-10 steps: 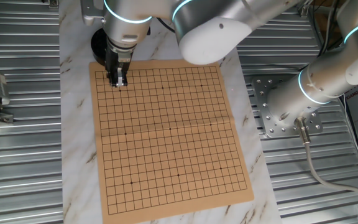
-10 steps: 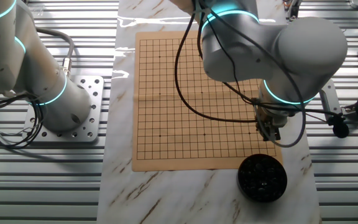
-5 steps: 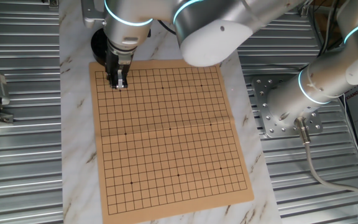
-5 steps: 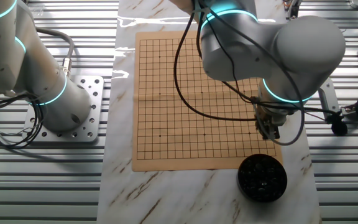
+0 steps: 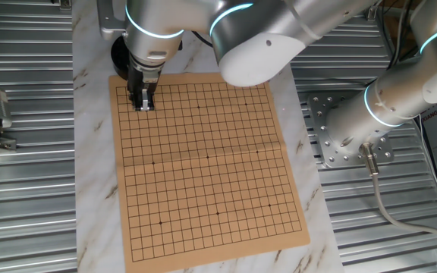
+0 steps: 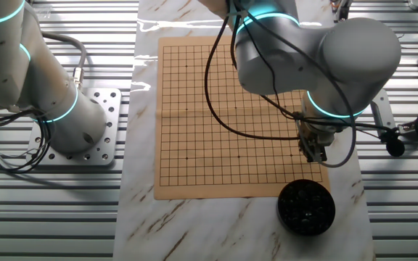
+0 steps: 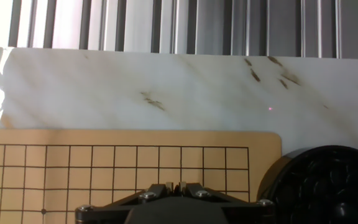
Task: Play the first move as black on the 3-4 point in the upper right corner of the Go board
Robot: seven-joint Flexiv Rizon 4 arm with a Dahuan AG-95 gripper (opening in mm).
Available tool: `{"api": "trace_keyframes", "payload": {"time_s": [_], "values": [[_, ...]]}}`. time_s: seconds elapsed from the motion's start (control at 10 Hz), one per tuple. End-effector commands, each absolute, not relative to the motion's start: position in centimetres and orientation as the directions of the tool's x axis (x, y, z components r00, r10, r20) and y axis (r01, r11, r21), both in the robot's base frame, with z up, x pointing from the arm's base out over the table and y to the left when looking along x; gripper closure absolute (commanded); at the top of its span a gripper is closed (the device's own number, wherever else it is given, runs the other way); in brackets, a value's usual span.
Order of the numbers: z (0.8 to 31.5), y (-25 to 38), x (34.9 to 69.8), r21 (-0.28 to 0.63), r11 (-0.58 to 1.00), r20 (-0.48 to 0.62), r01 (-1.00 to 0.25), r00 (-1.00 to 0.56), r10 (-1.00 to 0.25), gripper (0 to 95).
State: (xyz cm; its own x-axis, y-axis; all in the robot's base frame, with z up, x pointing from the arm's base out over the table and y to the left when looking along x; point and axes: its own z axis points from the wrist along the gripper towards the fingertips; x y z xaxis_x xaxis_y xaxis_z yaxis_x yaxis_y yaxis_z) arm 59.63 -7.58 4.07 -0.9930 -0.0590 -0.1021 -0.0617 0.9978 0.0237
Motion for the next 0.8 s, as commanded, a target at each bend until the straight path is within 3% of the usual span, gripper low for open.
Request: {"api": "trace_keyframes", "payload": {"time_s": [0.1,0.8], "values": [[3.89,-7.55,59.68,0.023,0.998,-0.106,-0.061,-0.993,-0.058,95.0],[3.32,-7.49,60.02,0.026,0.997,-0.113,-0.067,-0.992,-0.064,95.0]]}}
